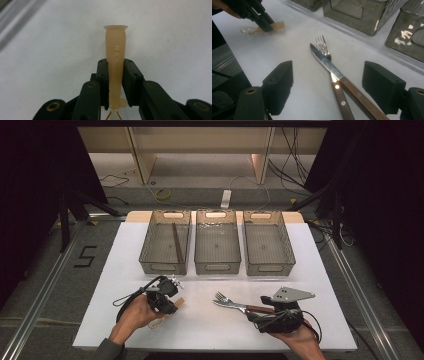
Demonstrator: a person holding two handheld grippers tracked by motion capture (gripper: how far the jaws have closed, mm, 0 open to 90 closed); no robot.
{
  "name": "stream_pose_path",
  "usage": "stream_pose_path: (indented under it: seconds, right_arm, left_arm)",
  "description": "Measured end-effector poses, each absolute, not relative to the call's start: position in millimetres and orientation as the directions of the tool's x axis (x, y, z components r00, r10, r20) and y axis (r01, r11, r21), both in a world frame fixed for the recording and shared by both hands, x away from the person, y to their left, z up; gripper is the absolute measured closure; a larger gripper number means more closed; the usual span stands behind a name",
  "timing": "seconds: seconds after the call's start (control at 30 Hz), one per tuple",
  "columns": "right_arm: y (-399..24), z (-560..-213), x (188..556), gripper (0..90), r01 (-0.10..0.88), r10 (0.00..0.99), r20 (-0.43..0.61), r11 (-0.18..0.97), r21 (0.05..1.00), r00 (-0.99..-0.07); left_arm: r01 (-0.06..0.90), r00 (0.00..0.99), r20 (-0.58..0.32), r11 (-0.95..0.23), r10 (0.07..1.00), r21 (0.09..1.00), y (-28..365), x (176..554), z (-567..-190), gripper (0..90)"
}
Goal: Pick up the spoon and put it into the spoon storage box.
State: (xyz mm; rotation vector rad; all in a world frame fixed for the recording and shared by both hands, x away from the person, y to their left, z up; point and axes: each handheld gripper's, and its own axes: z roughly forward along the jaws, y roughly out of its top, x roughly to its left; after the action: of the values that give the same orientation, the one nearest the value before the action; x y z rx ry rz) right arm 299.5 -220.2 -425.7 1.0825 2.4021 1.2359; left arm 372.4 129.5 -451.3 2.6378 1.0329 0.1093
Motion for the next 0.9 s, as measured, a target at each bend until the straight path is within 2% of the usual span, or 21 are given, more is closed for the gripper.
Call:
stream_pose_path:
  seconds: [0.2,0.3,0.6,0.77,0.9]
  right_arm:
    - [-220.6,-425.7,299.7,25.8,0.509,0.703,0.124,0.369,0.778,-0.7]
    - [-220.7,-425.7,299.7,25.8,0.51,0.705,0.124,0.369,0.777,-0.699]
    - [-220.3,-425.5,299.7,25.8,0.508,0.704,0.123,0.368,0.779,-0.699]
    - [-220.9,-425.3,299.9,25.8,0.509,0.705,0.126,0.364,0.78,-0.697]
    - [-220.8,-425.4,300.1,25.8,0.507,0.706,0.123,0.366,0.78,-0.698]
  left_arm:
    - [0.652,0.729,-0.071,-0.659,0.681,0.374,133.3,372.7,-439.9,76.2]
    - [0.665,0.719,-0.131,-0.619,0.683,0.419,135.0,375.0,-430.6,76.2]
    - [0.656,0.717,-0.163,-0.579,0.677,0.484,129.1,384.3,-413.5,76.0]
    - [0.664,0.7,-0.21,-0.515,0.683,0.542,126.9,395.2,-402.8,76.0]
    - [0.652,0.699,-0.198,-0.499,0.687,0.572,125.6,401.2,-394.0,76.0]
